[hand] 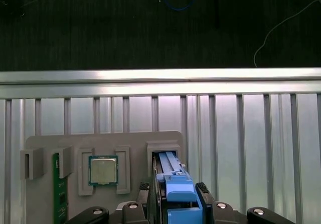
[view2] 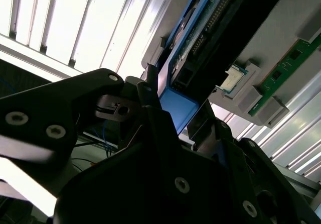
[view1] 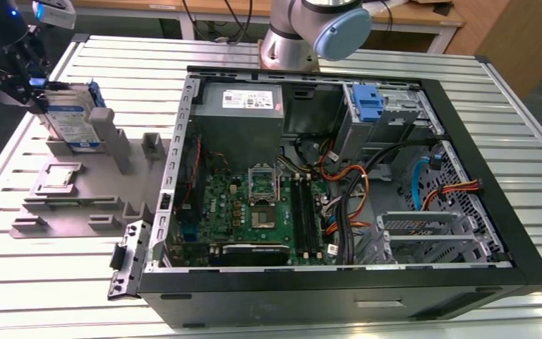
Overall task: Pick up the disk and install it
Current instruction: 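Pick up the disk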
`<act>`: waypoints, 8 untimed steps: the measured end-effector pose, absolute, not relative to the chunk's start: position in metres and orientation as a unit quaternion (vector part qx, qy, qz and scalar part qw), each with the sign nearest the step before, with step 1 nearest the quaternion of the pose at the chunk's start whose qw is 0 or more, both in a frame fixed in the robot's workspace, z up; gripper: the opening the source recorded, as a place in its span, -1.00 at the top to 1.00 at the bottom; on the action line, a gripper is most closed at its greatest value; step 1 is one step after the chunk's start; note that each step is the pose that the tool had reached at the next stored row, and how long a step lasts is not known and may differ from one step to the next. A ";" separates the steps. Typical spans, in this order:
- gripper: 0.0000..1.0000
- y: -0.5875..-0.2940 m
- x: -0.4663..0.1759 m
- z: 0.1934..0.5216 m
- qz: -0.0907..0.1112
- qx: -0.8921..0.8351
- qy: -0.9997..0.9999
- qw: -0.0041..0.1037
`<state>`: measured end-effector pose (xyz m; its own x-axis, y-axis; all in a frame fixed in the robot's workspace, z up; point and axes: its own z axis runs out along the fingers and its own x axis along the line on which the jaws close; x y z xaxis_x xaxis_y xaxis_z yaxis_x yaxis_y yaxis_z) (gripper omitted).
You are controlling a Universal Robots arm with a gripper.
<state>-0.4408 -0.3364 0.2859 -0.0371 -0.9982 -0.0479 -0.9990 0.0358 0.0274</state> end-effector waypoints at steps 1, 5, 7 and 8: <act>0.04 -0.336 -0.441 0.286 0.027 -0.694 0.720 0.008; 0.04 -0.336 -0.440 0.286 0.026 -0.693 0.721 0.008; 0.04 -0.336 -0.440 0.286 0.026 -0.691 0.722 0.008; 0.04 -0.337 -0.440 0.286 0.026 -0.691 0.722 0.008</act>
